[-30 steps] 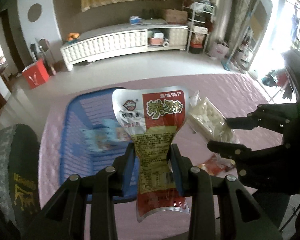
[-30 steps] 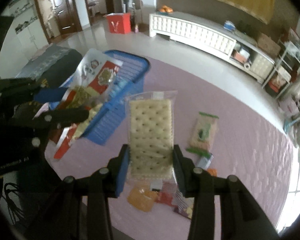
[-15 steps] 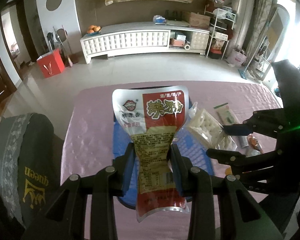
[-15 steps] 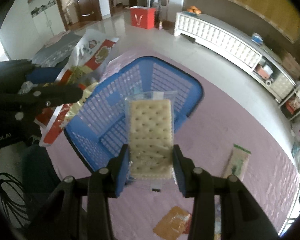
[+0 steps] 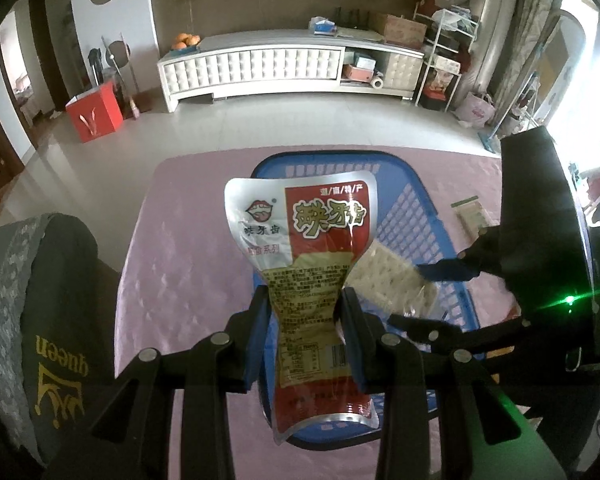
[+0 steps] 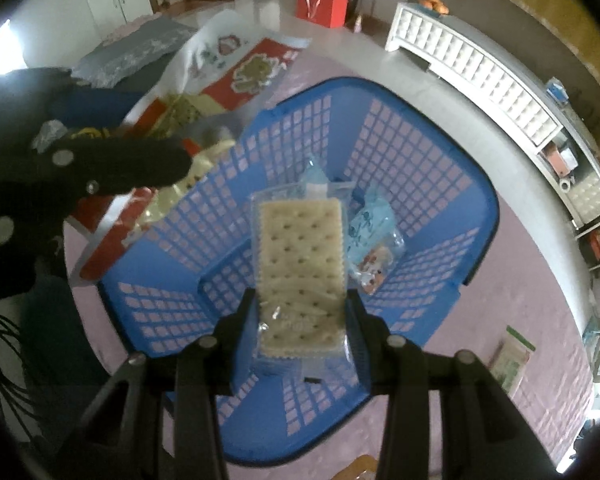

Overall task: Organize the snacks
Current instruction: 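Open the right gripper to drop the cracker pack into the basket, then lower the sauce packet into the basket and open the left gripper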

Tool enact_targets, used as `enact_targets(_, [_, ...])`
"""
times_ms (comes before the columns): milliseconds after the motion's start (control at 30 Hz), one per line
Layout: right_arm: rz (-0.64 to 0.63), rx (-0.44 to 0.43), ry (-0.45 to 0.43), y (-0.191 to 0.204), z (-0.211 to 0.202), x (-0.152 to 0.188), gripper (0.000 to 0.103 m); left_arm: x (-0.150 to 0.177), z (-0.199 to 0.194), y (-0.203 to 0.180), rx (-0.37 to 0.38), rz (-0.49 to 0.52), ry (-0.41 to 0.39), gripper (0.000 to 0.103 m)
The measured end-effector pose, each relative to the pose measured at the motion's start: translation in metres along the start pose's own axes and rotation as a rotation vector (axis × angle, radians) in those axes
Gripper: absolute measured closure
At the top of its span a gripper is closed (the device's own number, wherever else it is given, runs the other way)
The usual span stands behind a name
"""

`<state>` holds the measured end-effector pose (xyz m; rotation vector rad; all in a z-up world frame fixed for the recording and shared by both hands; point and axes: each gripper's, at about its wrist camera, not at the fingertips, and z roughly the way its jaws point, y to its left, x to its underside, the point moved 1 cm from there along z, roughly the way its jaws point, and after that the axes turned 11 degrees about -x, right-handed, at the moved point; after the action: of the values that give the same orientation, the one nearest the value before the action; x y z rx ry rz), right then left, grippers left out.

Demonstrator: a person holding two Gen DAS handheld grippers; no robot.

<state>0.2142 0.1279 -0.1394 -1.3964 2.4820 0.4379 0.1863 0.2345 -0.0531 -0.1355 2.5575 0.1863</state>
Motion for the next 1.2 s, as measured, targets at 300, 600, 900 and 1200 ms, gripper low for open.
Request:
enact_targets(300, [0.037, 0.029, 0.001, -0.001, -0.002, -0.002, 0.018, 0.005, 0.002, -0.001, -0.016, -0.025, 0.029, 0.071])
enact_targets(600, [0.171, 0.068, -0.086, -0.028, -0.041, 0.010, 0.017, -0.001, -0.002, -0.013, -0.012, -0.003, 0.026, 0.071])
enact_targets(900, [0.247, 0.119, -0.079, -0.050, -0.049, 0.021, 0.017, -0.020, 0.016, -0.044, -0.015, 0.096, 0.032, 0.070])
enact_targets(1200, [0.305, 0.118, -0.083, -0.082, -0.045, 0.017, 0.017, -0.057, 0.054, -0.060, -0.035, 0.145, 0.060, 0.065])
